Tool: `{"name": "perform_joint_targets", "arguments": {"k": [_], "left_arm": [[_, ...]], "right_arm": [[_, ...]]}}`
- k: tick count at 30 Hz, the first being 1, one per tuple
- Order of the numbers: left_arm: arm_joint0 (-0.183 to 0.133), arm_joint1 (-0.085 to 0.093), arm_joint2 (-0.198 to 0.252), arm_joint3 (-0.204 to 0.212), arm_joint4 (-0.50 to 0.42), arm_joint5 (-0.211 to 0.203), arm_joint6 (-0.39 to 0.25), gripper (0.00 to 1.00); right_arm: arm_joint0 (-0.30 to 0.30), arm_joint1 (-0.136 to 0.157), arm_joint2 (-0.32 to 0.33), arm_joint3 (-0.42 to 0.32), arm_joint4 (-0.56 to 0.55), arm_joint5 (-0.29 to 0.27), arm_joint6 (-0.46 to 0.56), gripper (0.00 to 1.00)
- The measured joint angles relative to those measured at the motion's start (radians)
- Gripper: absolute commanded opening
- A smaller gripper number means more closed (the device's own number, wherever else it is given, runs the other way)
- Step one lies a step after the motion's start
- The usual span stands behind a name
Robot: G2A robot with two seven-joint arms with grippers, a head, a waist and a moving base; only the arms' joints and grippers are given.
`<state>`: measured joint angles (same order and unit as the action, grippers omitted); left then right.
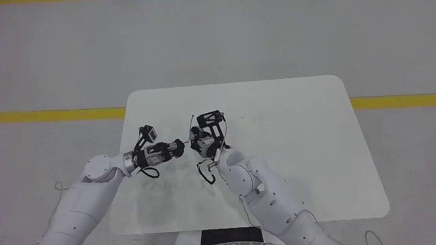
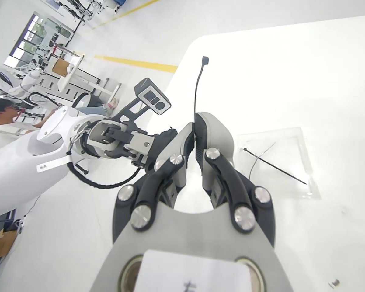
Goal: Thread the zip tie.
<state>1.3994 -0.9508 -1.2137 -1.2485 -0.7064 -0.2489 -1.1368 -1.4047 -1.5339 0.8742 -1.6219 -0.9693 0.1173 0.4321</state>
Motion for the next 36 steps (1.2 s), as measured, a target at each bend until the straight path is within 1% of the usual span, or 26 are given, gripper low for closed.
{"name": "perform_joint_targets", "arguments": {"k": [18, 36], "left_arm": [[0.002, 0.001, 0.001, -0.003, 0.003, 0.0, 0.003, 0.0], [0.002, 0.001, 0.001, -0.003, 0.003, 0.0, 0.003, 0.0]], "right_arm": [[-0.013, 0.007, -0.004, -0.008, 0.002, 0.014, -0.024, 0.0], [-0.003, 0.009, -0.01, 0.011, 0.029, 0.01, -0.033, 0.0]]}}
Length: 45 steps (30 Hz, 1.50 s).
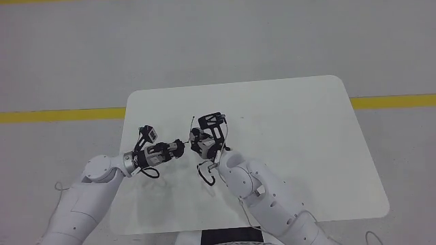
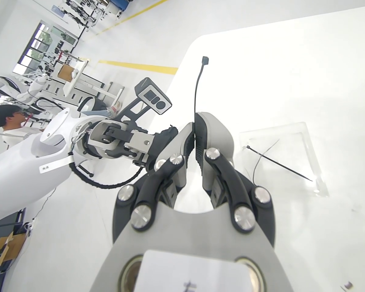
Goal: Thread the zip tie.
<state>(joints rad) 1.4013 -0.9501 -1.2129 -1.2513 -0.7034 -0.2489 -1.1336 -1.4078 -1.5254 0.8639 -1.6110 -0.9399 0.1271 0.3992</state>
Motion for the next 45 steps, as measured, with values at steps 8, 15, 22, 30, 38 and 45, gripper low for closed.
{"name": "perform_joint_targets", "arguments": {"k": [8, 15, 22, 30, 38, 45], "left_arm": [[0.0, 0.0, 0.0, 0.0, 0.0, 0.0, 0.0, 0.0], [0.0, 0.0, 0.0, 0.0, 0.0, 0.0, 0.0, 0.0], [0.0, 0.0, 0.0, 0.0, 0.0, 0.0, 0.0, 0.0], [0.0, 0.0, 0.0, 0.0, 0.0, 0.0, 0.0, 0.0], [0.0, 0.0, 0.0, 0.0, 0.0, 0.0, 0.0, 0.0], [0.0, 0.0, 0.0, 0.0, 0.0, 0.0, 0.0, 0.0]], "right_arm": [[0.006, 0.001, -0.003, 0.003, 0.006, 0.002, 0.0, 0.0], [0.005, 0.0, -0.008, 0.007, 0.033, 0.006, 0.008, 0.0], [0.004, -0.001, -0.01, 0.022, 0.07, 0.011, -0.001, 0.0], [-0.007, -0.001, -0.005, 0.018, 0.09, 0.029, -0.025, 0.0], [-0.029, -0.003, 0.017, 0.008, 0.18, 0.067, -0.048, 0.0], [-0.033, -0.006, 0.025, 0.024, 0.271, 0.049, -0.064, 0.0]]}}
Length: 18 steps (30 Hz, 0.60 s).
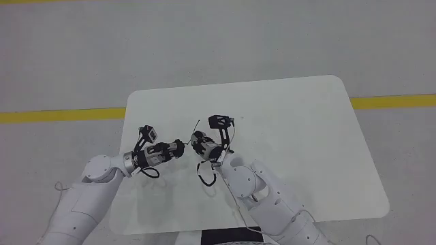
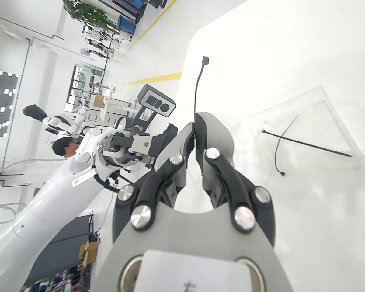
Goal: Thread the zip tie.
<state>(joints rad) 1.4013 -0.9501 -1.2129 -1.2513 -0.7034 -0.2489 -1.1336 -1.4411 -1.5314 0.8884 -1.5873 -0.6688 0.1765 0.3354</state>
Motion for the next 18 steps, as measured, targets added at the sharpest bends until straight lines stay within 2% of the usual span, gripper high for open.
{"name": "perform_joint_targets", "arguments": {"k": [5, 13, 18], "left_arm": [[0.0, 0.0, 0.0, 0.0, 0.0, 0.0, 0.0, 0.0], [0.0, 0.0, 0.0, 0.0, 0.0, 0.0, 0.0, 0.0], [0.0, 0.0, 0.0, 0.0, 0.0, 0.0, 0.0, 0.0]], "right_arm": [[0.003, 0.0, 0.001, 0.008, 0.036, -0.013, 0.001, 0.0], [0.014, 0.004, -0.01, 0.016, 0.004, 0.001, 0.017, 0.0], [0.011, 0.005, -0.005, 0.015, 0.036, -0.022, 0.002, 0.0]]}}
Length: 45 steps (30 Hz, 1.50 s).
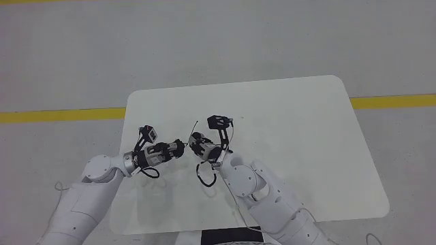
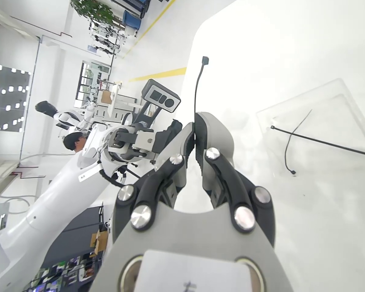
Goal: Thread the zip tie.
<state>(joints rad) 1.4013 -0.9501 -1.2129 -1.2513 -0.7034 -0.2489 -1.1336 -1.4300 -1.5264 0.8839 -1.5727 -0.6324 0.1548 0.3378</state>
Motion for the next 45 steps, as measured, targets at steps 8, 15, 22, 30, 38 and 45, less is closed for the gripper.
{"name": "perform_joint_targets", "arguments": {"k": [8, 15, 22, 30, 38, 45], "left_arm": [[0.0, 0.0, 0.0, 0.0, 0.0, 0.0, 0.0, 0.0], [0.0, 0.0, 0.0, 0.0, 0.0, 0.0, 0.0, 0.0], [0.0, 0.0, 0.0, 0.0, 0.0, 0.0, 0.0, 0.0], [0.0, 0.0, 0.0, 0.0, 0.0, 0.0, 0.0, 0.0], [0.0, 0.0, 0.0, 0.0, 0.0, 0.0, 0.0, 0.0], [0.0, 0.0, 0.0, 0.0, 0.0, 0.0, 0.0, 0.0]], "right_arm": [[0.012, 0.004, -0.015, 0.012, -0.024, 0.004, 0.034, 0.0], [0.009, 0.003, -0.012, 0.01, 0.028, -0.022, 0.015, 0.0], [0.014, 0.007, -0.023, 0.017, 0.009, -0.014, 0.035, 0.0], [0.016, 0.01, -0.032, 0.016, -0.008, 0.002, 0.047, 0.0], [0.007, 0.016, -0.027, 0.001, -0.008, -0.011, 0.044, 0.0], [0.004, 0.022, -0.023, -0.007, -0.011, -0.028, 0.043, 0.56]]}}
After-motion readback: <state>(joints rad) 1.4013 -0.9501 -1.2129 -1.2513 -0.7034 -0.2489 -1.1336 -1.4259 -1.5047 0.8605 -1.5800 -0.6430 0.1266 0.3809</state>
